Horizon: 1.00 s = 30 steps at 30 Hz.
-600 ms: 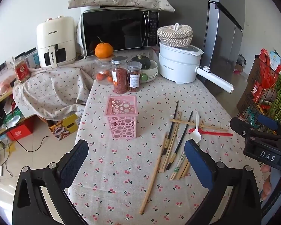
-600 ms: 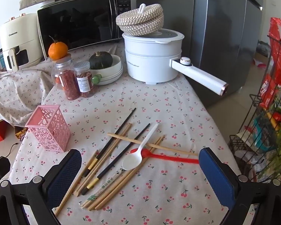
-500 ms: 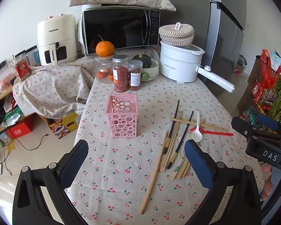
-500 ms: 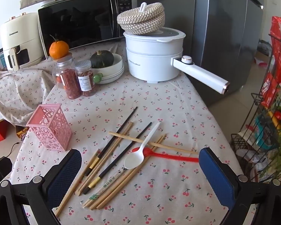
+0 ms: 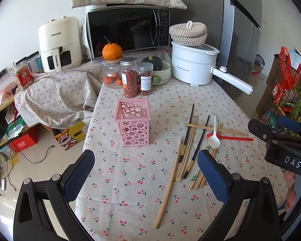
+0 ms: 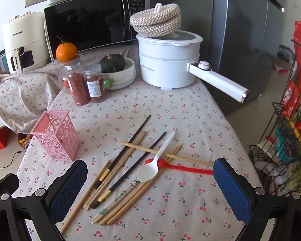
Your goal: Organize utensils
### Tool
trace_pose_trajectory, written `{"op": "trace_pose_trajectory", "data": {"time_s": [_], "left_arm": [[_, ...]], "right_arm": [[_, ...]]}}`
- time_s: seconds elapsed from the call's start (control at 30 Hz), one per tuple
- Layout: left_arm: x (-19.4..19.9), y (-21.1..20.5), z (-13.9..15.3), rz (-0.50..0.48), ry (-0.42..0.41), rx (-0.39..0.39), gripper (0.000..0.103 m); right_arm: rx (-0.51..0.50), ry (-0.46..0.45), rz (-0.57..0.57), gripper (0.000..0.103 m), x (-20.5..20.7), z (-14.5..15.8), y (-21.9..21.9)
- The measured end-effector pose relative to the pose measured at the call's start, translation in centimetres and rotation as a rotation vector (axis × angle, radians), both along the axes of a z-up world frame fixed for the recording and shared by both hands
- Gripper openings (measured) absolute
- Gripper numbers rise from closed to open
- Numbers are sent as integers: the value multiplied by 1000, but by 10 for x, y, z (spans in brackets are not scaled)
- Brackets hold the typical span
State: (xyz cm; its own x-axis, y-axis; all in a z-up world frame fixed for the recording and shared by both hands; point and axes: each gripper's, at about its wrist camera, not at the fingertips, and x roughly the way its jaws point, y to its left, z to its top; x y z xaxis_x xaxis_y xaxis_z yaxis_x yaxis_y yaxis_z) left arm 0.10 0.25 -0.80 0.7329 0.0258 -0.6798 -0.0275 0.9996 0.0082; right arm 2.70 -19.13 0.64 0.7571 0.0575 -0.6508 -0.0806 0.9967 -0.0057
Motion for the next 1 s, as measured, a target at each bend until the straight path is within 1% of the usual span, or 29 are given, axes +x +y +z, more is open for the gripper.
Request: {"op": "trace_pose_trajectory", "data": {"time_s": [0.23, 1.0], "left_arm": [[0, 2, 0, 8, 5, -14, 103], [0, 3, -2, 3, 4, -13, 103]], "right_arm": [[11, 6, -2, 103, 1, 0, -2], [24, 18, 5, 103, -1, -1, 0]]}}
